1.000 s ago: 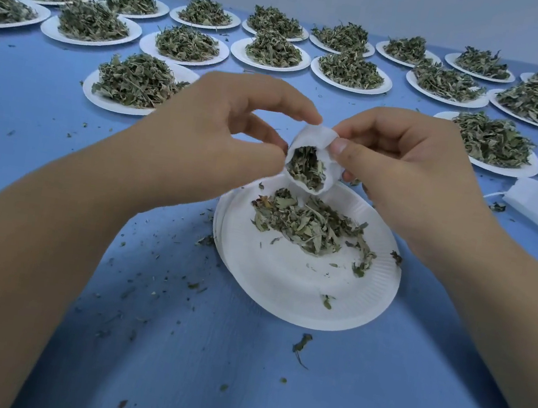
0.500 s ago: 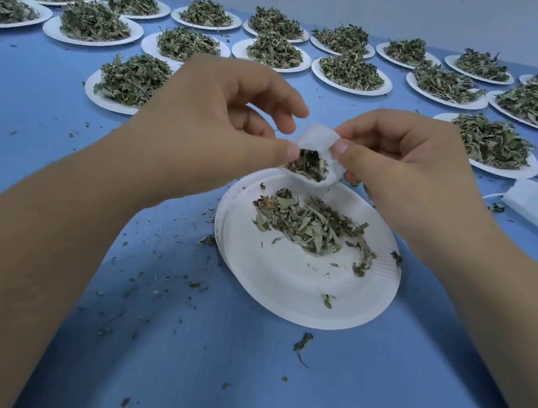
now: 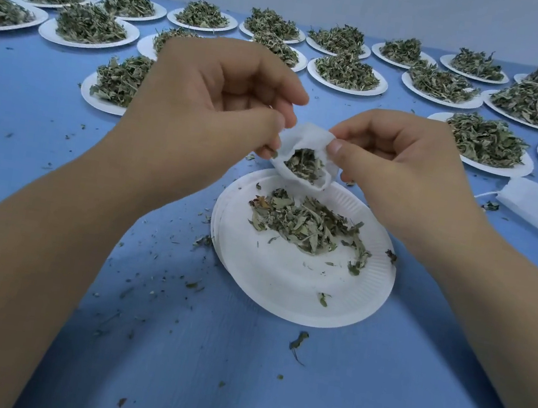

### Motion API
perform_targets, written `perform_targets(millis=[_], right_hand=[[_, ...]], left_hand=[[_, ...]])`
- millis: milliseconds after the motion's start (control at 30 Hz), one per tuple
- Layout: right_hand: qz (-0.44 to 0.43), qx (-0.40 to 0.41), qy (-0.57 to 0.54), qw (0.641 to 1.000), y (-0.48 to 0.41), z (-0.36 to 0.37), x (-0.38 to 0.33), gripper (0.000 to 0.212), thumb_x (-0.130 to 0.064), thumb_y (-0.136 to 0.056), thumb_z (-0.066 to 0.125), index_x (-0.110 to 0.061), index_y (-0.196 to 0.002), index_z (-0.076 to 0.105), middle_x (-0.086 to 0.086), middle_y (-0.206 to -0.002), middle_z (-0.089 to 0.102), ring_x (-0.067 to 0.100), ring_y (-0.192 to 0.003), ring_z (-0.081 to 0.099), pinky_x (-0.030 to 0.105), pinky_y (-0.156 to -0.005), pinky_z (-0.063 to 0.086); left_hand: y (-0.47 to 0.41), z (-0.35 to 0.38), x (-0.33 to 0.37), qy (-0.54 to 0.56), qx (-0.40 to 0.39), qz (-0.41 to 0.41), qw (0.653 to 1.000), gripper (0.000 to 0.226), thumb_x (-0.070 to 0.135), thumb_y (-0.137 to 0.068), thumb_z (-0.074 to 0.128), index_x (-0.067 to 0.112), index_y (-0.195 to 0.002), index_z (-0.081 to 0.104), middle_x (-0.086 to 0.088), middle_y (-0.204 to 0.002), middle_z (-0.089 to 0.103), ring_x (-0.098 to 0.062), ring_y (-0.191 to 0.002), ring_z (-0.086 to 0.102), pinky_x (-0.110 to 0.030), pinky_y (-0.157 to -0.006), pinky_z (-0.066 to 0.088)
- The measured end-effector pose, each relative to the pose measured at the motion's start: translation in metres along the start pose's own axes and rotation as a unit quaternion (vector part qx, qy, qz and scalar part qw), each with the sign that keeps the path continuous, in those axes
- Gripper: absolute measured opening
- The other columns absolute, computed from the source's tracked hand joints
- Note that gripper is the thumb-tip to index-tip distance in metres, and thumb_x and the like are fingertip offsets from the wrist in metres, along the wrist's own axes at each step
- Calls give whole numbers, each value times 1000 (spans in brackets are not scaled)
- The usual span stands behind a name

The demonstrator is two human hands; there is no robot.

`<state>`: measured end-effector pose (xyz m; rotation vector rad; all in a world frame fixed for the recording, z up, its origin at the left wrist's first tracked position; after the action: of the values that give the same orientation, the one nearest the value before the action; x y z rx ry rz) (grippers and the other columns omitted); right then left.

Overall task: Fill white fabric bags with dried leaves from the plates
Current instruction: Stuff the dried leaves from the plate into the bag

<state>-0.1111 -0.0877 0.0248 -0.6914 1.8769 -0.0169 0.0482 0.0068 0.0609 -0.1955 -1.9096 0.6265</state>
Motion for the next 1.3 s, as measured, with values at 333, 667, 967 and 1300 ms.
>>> perform_targets(millis=[333,667,967,1300], right_hand=[[-8,3,-4,1000,0,2,-1,12,-12,-89,74,-23,-87,78,6,-78,73,21,-65,62,44,-72,58],[-54,0,28,998,4,3,-10,16,-14,-89,72,-30,-93,72,-8,-87,73,15,-68,66,30,-62,52],[-125,-9,167,978,24,11,-40,6,-32,-86,73,-28,-88,68,-19,-80,66,-7,-63,59,4,-63,38],[-120,6,174,977,23,12,-38,16,-33,-80,79,-28,-90,68,-26,-74,64,-11,-64,61,5,-67,43]], left_hand=[[11,23,21,-215,-38,123,968,36,0,-83,73,20,-112,71,10,-101,70,-12,-91,67,-28,-66,49],[4,18,-17,-249,7,-14,968,30,14,-84,68,33,-106,69,22,-93,61,7,-76,59,-11,-71,45],[2,15,-17,-214,76,-20,974,15,28,-83,65,35,-93,73,12,-69,62,-6,-64,62,-14,-62,44],[2,13,-20,-186,102,-48,976,6,28,-83,65,32,-82,69,9,-55,61,-7,-51,59,-15,-54,40]])
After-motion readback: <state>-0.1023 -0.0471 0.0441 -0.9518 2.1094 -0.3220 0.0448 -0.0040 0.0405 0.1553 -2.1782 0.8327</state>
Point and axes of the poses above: each hand's wrist, its own y-axis away from the middle knuckle, its own z-axis out of the palm, x = y × z, the point moved 9 cm from there along -y, towards the middle knuckle
